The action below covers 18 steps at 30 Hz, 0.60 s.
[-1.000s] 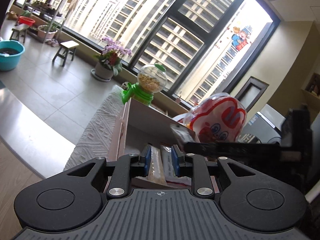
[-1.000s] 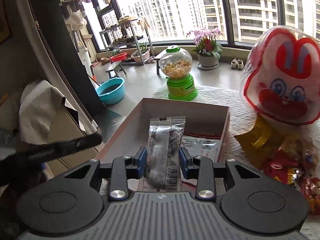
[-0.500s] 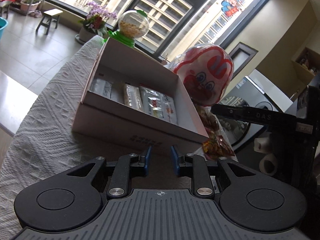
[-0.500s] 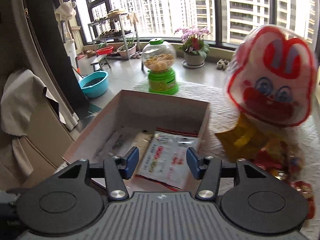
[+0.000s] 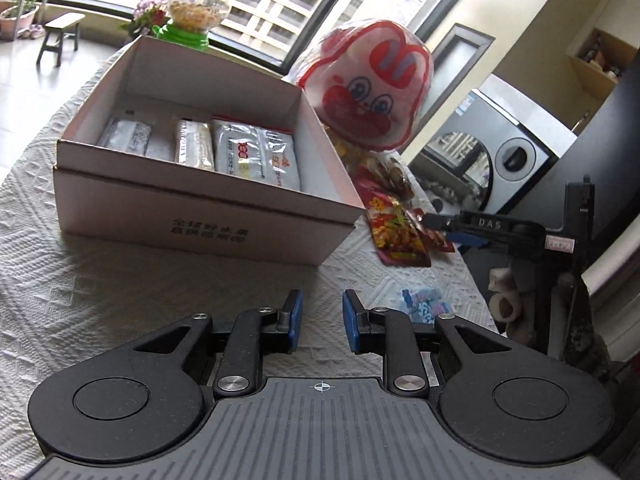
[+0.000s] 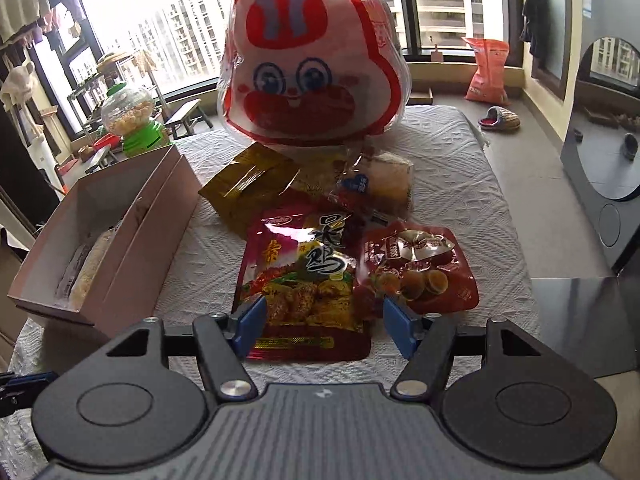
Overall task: Organize snacks
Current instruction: 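Move the left tool toward the blue Peppa candy pack while the right approaches a red snack bag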
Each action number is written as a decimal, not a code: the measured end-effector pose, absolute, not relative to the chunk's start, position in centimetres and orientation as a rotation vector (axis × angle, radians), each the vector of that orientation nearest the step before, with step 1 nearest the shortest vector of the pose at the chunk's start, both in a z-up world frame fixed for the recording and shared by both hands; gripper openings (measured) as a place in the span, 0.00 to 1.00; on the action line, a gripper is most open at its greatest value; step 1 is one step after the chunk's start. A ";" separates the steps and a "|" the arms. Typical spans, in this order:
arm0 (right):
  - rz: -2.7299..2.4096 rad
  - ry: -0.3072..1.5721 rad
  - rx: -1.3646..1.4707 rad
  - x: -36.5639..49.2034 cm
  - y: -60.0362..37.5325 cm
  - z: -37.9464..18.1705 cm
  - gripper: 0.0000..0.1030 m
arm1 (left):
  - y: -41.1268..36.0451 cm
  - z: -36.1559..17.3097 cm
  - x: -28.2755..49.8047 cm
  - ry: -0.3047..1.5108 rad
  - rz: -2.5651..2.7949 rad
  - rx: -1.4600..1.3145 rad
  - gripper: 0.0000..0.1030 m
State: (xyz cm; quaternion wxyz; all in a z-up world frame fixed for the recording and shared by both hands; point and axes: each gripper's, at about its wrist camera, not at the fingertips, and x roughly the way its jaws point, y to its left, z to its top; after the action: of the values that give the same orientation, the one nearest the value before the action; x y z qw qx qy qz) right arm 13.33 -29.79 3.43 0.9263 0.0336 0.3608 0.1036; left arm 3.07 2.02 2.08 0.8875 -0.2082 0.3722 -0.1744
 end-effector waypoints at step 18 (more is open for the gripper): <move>0.213 0.722 -0.008 15.3 -31.9 2.4 0.48 | 0.0 1.1 3.6 0.843 -0.386 -0.391 0.25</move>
State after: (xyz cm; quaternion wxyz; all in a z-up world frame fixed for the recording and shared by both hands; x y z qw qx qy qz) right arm 15.29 -31.90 2.36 0.9300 -0.0038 0.3525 0.1040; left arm 3.64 -0.02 1.15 0.8762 -0.1872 0.4038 -0.1850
